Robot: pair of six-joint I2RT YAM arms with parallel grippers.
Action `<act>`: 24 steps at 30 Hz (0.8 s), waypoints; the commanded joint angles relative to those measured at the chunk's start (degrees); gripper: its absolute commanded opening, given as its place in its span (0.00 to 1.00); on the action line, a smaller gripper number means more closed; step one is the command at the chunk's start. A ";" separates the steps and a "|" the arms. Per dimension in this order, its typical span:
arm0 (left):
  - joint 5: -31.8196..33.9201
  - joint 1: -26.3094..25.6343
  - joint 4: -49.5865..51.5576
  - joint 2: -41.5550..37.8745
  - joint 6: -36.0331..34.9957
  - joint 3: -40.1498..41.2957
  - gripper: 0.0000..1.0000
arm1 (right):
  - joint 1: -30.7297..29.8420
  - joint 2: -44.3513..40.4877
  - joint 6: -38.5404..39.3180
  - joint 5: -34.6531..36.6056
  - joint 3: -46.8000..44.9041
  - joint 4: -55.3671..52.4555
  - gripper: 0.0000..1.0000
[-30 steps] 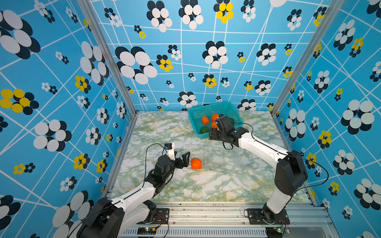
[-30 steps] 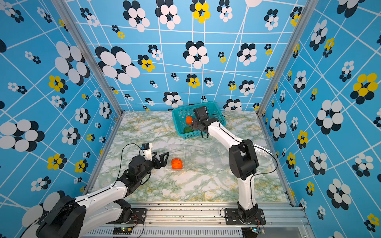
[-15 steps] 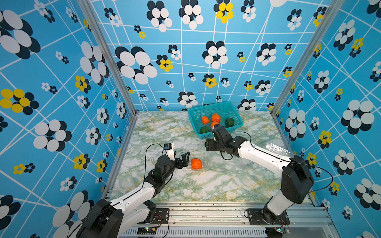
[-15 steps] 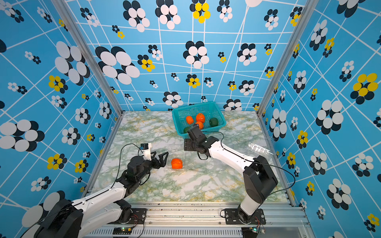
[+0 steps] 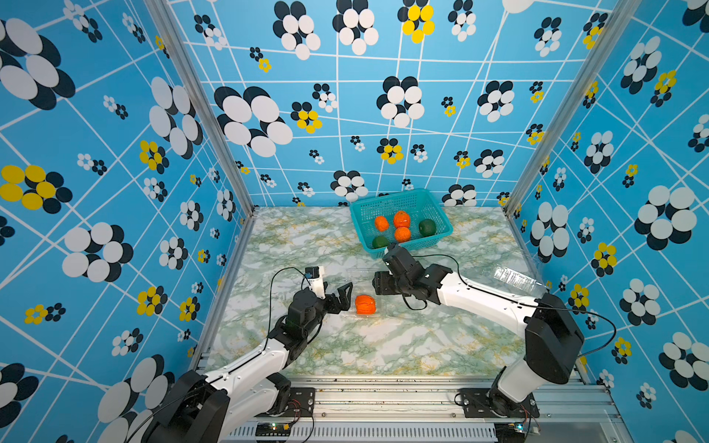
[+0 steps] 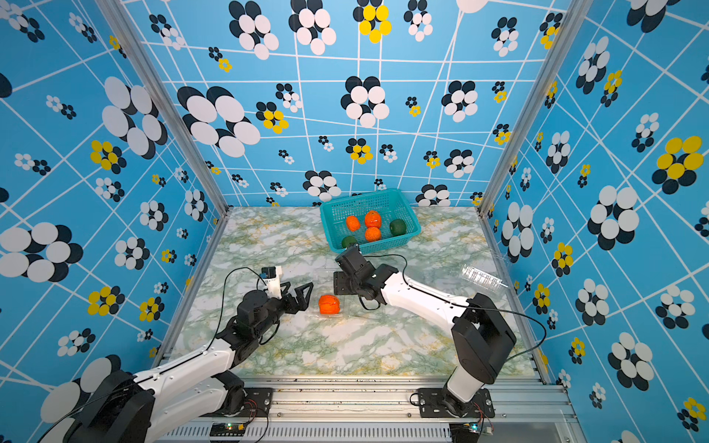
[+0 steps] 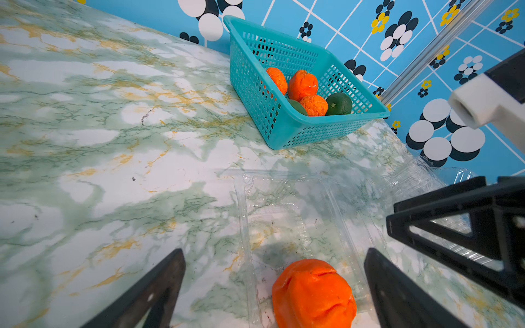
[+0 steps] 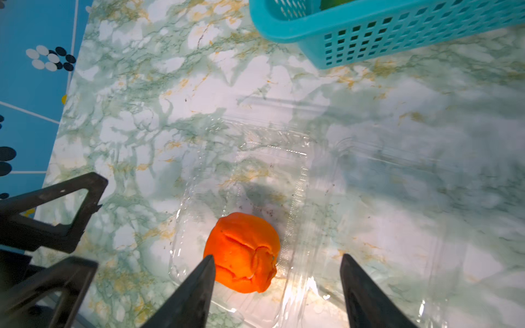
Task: Take oranges out of containers
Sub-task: Pick up the orange from the packing box.
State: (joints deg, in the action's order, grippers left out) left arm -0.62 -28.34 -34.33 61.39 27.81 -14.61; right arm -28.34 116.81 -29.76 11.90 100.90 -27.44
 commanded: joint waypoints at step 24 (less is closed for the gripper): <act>1.77 0.43 1.76 -2.20 0.55 -0.24 0.99 | -22.37 -20.77 -8.98 -4.01 -30.94 5.85 0.68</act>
State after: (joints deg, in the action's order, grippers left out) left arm 0.49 -28.34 -32.60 59.05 27.88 -14.63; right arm -48.99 94.21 -37.10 6.92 69.45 -21.58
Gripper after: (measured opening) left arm 0.995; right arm 0.683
